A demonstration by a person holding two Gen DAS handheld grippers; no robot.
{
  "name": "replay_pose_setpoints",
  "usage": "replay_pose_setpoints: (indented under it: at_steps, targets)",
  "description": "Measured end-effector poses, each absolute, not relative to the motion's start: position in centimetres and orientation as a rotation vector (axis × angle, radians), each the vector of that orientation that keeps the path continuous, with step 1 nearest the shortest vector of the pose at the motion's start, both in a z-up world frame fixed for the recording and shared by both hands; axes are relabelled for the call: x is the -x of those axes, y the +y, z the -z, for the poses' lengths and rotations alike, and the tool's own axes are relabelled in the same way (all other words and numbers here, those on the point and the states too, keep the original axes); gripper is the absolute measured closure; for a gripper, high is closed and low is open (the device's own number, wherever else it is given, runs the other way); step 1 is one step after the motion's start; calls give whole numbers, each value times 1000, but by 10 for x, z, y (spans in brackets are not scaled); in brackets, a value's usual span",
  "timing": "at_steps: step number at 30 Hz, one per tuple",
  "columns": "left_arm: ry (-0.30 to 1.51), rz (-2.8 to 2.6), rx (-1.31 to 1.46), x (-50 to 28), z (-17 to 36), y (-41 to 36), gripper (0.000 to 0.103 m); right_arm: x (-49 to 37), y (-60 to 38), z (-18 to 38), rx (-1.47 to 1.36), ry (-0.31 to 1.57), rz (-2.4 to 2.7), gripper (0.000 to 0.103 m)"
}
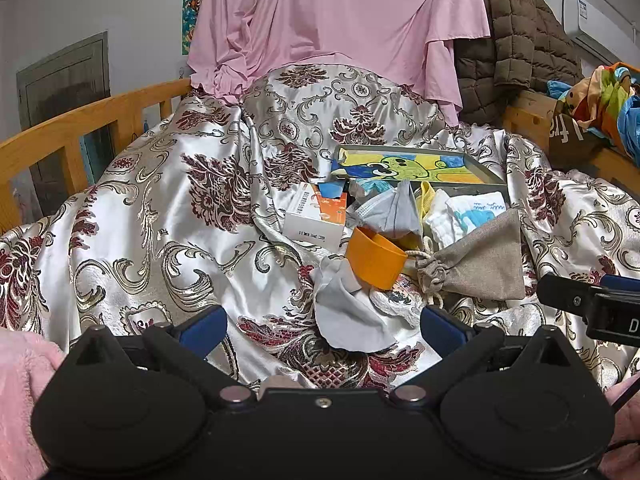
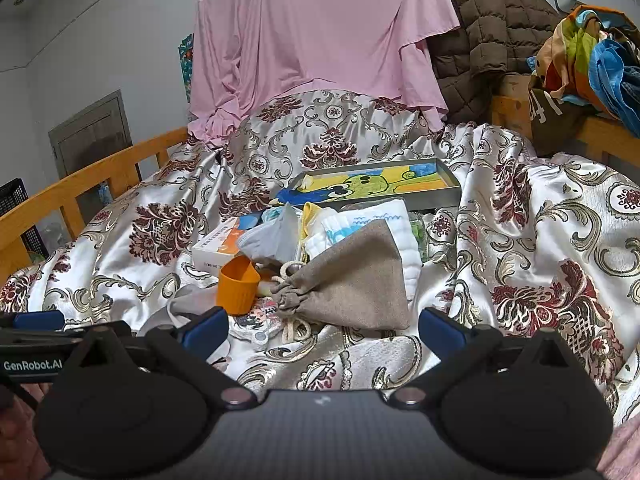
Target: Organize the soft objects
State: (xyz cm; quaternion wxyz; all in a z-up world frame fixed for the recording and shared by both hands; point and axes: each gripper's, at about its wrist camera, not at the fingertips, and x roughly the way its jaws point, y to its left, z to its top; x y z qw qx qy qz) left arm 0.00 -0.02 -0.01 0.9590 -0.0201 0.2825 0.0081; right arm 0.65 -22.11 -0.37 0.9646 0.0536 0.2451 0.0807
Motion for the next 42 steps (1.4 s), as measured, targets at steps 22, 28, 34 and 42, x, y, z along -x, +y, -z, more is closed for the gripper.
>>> replay_pose_setpoints:
  at_steps: [22, 28, 34, 42]
  targets:
    - [573, -16, 40, 0, 0, 0, 1, -6, -221, 4, -108, 495, -163, 0]
    - [573, -16, 39, 0, 0, 0, 1, -7, -222, 4, -108, 495, -164, 0]
    - [573, -17, 39, 0, 0, 0, 1, -5, -217, 2, -106, 498, -167, 0]
    - [610, -33, 107, -14, -10, 21, 1, -21, -210, -12, -65, 495, -265, 0]
